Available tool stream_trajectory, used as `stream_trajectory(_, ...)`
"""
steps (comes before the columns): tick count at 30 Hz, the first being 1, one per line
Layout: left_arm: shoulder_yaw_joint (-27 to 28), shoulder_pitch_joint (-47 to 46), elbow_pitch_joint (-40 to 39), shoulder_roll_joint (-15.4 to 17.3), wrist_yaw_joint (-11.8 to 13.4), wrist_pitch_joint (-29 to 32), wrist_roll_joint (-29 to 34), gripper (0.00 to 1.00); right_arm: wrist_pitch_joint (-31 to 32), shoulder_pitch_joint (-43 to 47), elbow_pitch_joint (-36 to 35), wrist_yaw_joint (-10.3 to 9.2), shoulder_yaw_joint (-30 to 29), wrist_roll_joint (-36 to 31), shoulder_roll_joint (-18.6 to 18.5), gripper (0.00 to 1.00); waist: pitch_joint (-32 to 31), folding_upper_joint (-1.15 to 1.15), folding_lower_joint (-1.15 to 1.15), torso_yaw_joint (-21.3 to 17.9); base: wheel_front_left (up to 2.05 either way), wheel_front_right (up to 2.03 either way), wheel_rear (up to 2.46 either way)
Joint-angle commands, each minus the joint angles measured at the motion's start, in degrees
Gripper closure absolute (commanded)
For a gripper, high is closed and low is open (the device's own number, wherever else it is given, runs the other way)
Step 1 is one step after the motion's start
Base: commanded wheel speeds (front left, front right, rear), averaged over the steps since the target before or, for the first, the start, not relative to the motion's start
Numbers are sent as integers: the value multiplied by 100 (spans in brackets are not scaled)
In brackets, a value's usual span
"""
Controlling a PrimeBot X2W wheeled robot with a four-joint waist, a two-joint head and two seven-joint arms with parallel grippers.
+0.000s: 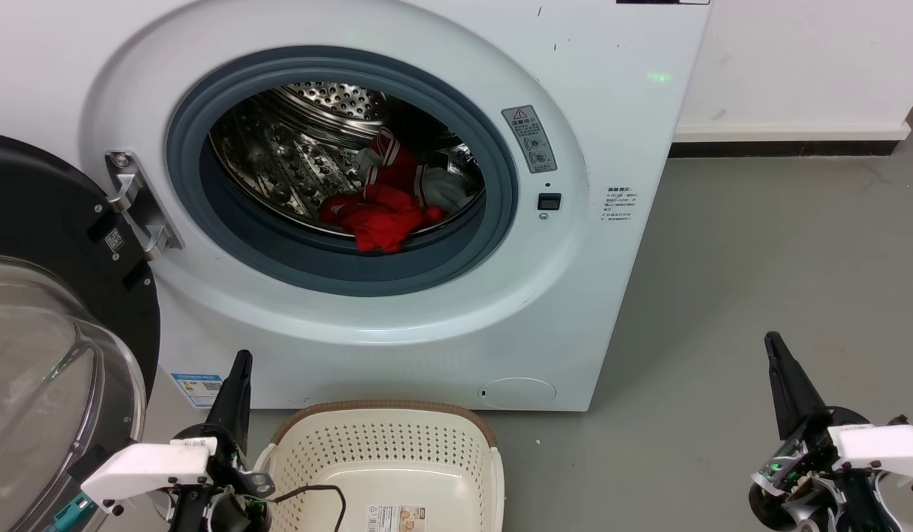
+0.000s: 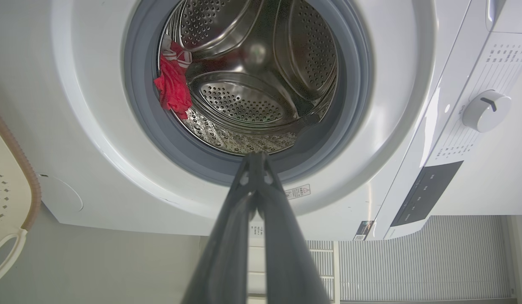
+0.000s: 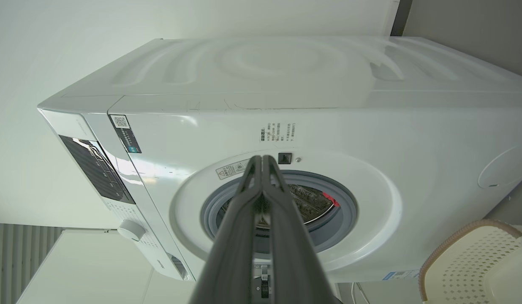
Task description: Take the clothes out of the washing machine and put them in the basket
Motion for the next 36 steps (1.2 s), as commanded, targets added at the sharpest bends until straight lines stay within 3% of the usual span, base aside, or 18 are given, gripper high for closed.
stream_trajectory(1, 12, -46, 1, -8, -13, 19, 0, 100, 4, -71, 7, -2, 0, -25, 15, 100, 0, 0, 0, 0, 0, 0, 0)
stream_trajectory(23, 12, -47, 1, -9, -13, 19, 0, 100, 4, -71, 6, -2, 1, -25, 15, 100, 0, 0, 0, 0, 0, 0, 0)
stream_trajectory(24, -3, 7, 10, -2, 0, -3, 1, 0, -2, 7, 10, 0, 0, -1, 1, 0, 0, 0, 0, 0, 0, 0, 0)
stream_trajectory(36, -331, -6, -84, 3, 1, -337, 273, 0, -329, 169, -181, 0, 142, -344, -17, 0, -11, 0, 0, -4, 0, 0, 0)
